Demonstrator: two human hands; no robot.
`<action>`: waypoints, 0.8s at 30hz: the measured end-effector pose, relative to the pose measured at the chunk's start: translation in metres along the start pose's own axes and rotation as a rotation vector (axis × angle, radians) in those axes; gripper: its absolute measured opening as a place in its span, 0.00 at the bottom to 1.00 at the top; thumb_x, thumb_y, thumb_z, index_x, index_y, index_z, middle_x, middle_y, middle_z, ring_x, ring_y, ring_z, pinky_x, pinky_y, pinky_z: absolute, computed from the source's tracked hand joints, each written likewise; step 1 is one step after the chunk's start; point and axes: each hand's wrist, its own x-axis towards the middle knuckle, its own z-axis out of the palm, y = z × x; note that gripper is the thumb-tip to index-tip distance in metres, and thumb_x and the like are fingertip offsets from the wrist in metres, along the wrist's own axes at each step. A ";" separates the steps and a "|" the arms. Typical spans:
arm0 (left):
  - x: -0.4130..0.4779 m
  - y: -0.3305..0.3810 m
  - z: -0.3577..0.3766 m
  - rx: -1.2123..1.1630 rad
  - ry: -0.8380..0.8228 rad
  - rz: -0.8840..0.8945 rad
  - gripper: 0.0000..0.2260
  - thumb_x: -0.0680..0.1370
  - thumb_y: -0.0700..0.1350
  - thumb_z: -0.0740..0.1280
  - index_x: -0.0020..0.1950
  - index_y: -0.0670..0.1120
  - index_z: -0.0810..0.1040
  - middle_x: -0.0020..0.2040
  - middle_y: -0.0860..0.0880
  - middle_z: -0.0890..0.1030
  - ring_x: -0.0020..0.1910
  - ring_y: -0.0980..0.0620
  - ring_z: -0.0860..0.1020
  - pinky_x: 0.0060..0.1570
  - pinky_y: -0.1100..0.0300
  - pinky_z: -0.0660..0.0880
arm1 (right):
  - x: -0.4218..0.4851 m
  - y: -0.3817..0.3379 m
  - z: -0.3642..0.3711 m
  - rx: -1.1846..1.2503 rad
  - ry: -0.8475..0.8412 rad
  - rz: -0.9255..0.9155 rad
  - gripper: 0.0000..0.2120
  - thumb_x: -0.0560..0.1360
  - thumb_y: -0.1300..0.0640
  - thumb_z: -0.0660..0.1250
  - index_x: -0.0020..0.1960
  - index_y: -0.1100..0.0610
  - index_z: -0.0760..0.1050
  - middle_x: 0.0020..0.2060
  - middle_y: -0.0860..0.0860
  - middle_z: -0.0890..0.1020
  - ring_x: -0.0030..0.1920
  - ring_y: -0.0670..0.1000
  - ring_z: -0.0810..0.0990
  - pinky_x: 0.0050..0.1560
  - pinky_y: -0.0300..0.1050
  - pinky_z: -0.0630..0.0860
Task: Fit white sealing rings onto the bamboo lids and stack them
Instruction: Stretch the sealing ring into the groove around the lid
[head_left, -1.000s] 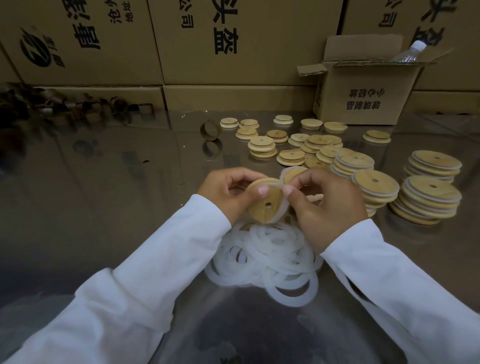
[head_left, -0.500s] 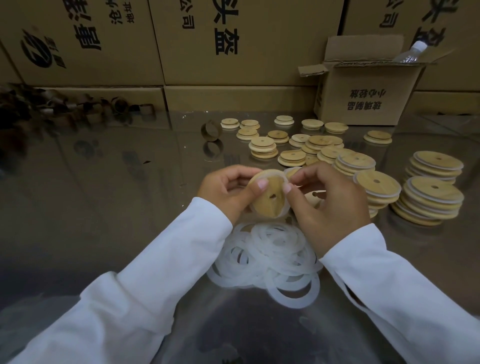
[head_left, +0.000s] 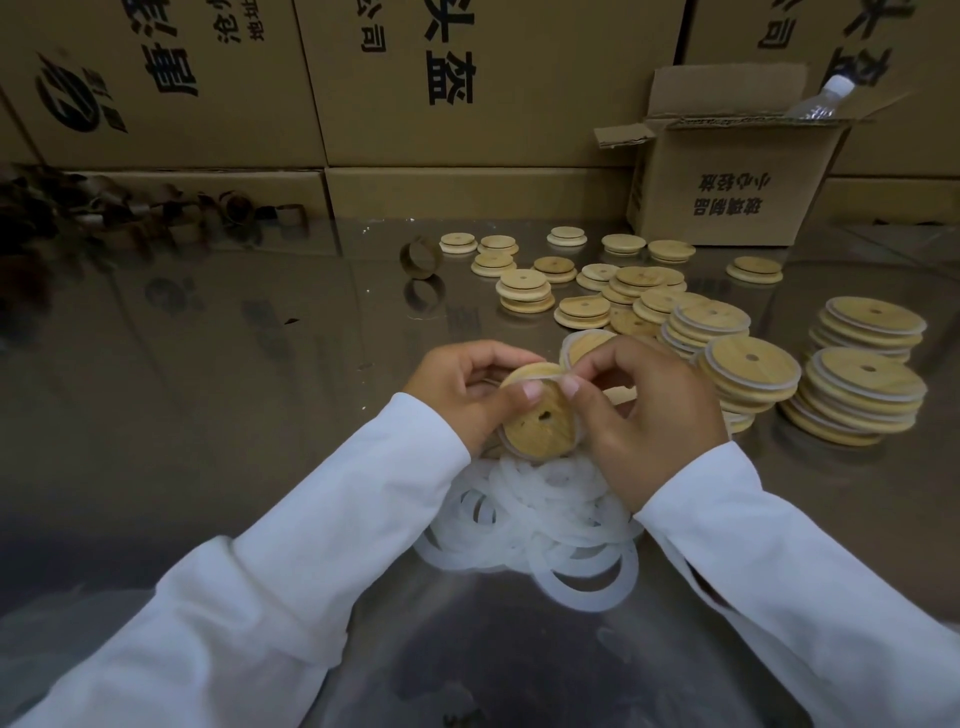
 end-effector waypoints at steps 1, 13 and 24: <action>0.000 0.001 0.000 -0.006 -0.001 0.009 0.07 0.72 0.33 0.67 0.47 0.43 0.79 0.40 0.48 0.81 0.37 0.58 0.80 0.38 0.68 0.76 | 0.001 0.000 -0.001 -0.001 0.003 0.007 0.06 0.72 0.57 0.68 0.38 0.49 0.73 0.38 0.42 0.75 0.40 0.42 0.74 0.38 0.36 0.71; -0.001 0.011 -0.001 0.116 0.004 0.168 0.11 0.72 0.33 0.68 0.47 0.48 0.78 0.41 0.53 0.80 0.40 0.60 0.79 0.44 0.67 0.77 | 0.007 0.000 -0.007 0.034 0.020 0.059 0.13 0.73 0.58 0.66 0.35 0.44 0.69 0.38 0.42 0.76 0.38 0.36 0.73 0.36 0.22 0.65; 0.002 -0.001 -0.004 -0.153 0.134 -0.035 0.08 0.73 0.33 0.66 0.45 0.46 0.79 0.40 0.47 0.81 0.37 0.56 0.80 0.39 0.61 0.79 | 0.000 0.001 0.001 0.122 0.013 0.024 0.07 0.72 0.56 0.67 0.38 0.46 0.73 0.37 0.41 0.78 0.40 0.39 0.76 0.39 0.26 0.70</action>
